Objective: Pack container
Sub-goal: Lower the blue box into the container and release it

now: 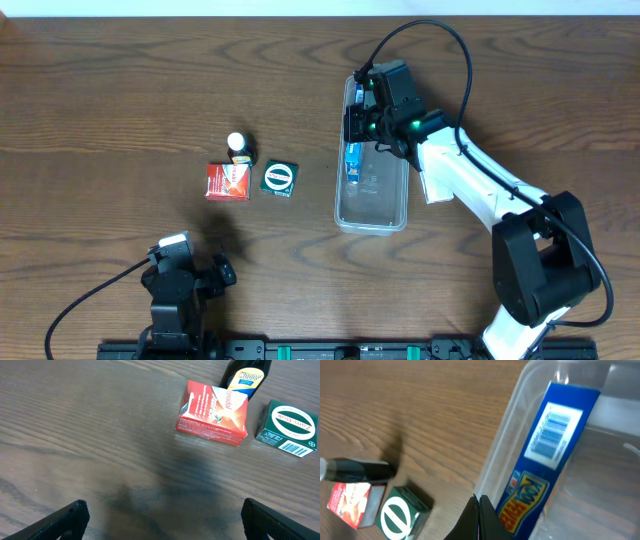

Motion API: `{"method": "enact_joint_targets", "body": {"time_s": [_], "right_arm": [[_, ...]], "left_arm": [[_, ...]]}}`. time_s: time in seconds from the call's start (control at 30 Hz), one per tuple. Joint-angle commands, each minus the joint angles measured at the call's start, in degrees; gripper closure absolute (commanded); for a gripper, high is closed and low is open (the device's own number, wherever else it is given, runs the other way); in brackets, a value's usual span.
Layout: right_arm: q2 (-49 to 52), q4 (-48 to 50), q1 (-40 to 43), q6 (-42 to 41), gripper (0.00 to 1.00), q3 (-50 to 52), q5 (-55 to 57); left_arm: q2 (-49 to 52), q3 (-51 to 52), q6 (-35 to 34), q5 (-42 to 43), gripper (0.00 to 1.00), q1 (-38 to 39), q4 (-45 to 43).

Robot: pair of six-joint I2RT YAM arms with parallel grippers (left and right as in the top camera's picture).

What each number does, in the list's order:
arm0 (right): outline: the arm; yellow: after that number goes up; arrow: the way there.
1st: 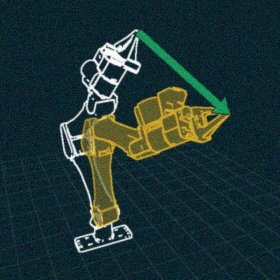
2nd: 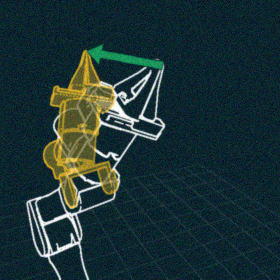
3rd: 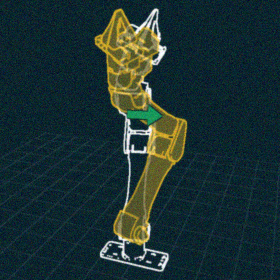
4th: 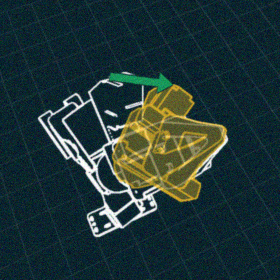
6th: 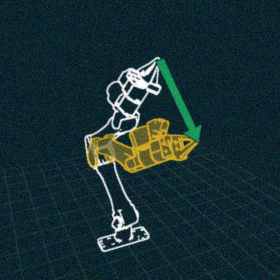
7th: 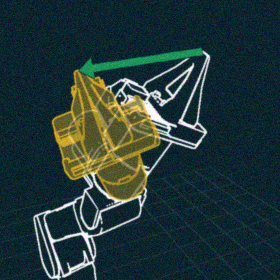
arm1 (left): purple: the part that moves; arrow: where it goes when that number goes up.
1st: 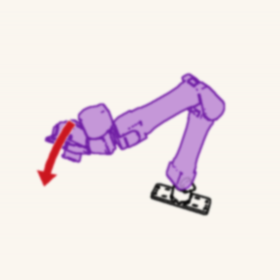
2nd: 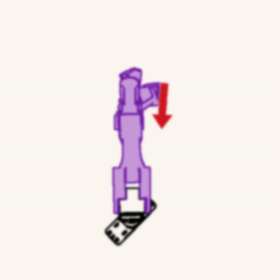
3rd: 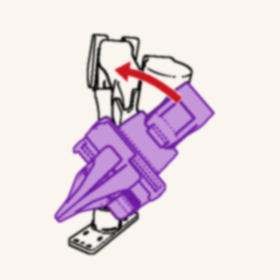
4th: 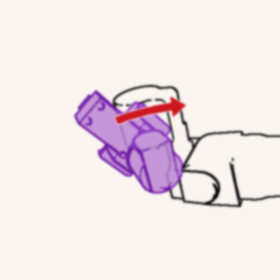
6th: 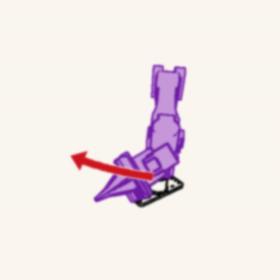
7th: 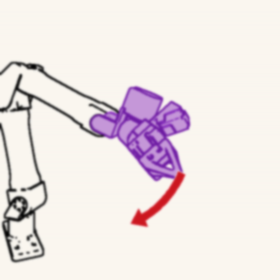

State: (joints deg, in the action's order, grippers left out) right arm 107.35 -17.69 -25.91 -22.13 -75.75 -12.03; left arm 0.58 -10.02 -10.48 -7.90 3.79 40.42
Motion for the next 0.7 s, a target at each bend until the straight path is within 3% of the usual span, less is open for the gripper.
{"method": "enact_joint_targets", "body": {"time_s": [0.0,0.67], "right_arm": [[0.3,-2.8,0.4,1.7,0.99,-0.4,2.0],[-0.6,-5.9,1.5,5.5,0.99,-0.4,2.1]], "left_arm": [[-0.2,0.7,0.3,-0.2,0.02,-0.3,0.2],[-0.2,0.7,0.3,-0.2,0.02,-0.3,0.2]]}}
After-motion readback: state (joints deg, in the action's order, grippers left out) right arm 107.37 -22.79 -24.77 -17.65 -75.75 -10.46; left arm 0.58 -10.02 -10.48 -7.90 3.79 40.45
